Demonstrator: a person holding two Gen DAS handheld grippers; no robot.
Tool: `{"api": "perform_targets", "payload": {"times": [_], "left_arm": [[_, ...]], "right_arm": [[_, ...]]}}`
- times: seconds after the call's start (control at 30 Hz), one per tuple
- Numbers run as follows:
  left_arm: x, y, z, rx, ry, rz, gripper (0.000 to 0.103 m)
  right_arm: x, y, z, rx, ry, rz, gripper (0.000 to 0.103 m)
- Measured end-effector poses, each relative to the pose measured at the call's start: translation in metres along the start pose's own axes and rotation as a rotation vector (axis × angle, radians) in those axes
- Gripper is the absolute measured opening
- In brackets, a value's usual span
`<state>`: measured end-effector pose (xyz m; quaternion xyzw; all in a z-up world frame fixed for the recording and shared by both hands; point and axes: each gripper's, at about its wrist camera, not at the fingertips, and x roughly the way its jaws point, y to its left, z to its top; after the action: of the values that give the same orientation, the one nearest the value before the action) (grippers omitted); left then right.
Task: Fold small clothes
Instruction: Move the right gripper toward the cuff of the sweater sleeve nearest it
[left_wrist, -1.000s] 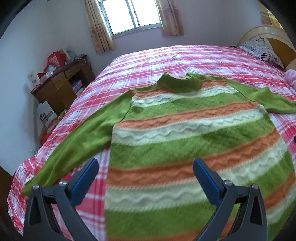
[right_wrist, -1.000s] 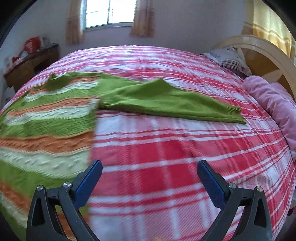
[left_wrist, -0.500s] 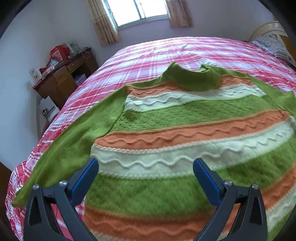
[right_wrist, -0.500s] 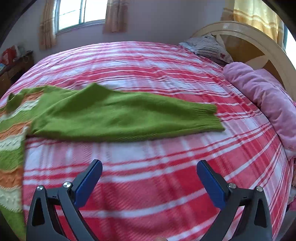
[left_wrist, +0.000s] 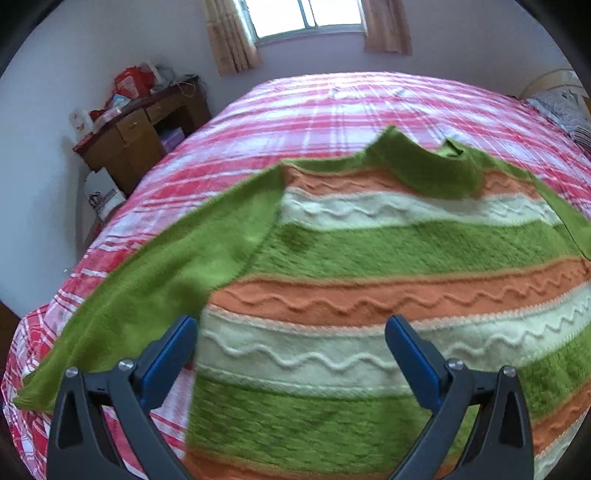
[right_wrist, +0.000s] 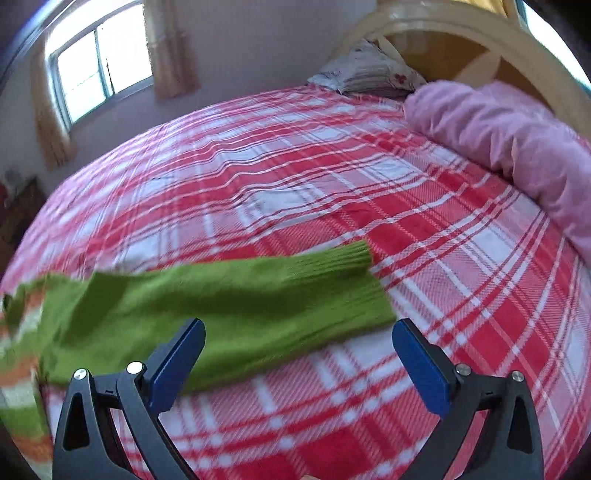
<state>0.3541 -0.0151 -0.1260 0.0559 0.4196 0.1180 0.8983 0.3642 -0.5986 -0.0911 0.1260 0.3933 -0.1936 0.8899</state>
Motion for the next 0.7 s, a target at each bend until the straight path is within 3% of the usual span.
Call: {"api": "perform_targets", "payload": {"times": [0.03, 0.17, 0.23, 0.27, 0.3, 0.33, 0.37, 0.43, 0.7], "left_arm": [[0.001, 0.003, 0.001, -0.007, -0.007, 0.011, 0.103], [0.009, 0.014, 0.000, -0.034, 0.009, 0.017, 0.103], [0.014, 0.014, -0.004, -0.040, 0.028, 0.012, 0.103], [0.016, 0.013, -0.006, -0.039, 0.033, 0.008, 0.103], [0.015, 0.013, -0.006, -0.038, 0.034, 0.006, 0.103], [0.014, 0.013, -0.007, -0.040, 0.028, 0.005, 0.103], [0.012, 0.013, -0.006, -0.043, 0.019, 0.004, 0.103], [0.009, 0.015, -0.007, -0.048, 0.016, -0.003, 0.103], [0.004, 0.030, -0.010, -0.075, 0.004, -0.009, 0.103]], "right_arm": [[0.005, -0.004, 0.005, 0.016, 0.007, -0.001, 0.098], [0.025, -0.015, 0.013, 0.050, 0.055, 0.006, 0.070], [0.029, -0.013, 0.013, 0.033, 0.055, 0.004, 0.067], [0.029, -0.011, 0.012, 0.024, 0.053, 0.012, 0.056], [0.029, -0.010, 0.012, 0.015, 0.054, 0.022, 0.033], [0.028, -0.006, 0.010, -0.005, 0.062, 0.032, 0.022], [0.028, -0.003, 0.009, -0.015, 0.073, 0.039, 0.012], [0.026, -0.002, 0.005, -0.015, 0.087, 0.068, 0.002], [-0.006, 0.013, 0.012, -0.029, 0.029, 0.110, 0.000]]}}
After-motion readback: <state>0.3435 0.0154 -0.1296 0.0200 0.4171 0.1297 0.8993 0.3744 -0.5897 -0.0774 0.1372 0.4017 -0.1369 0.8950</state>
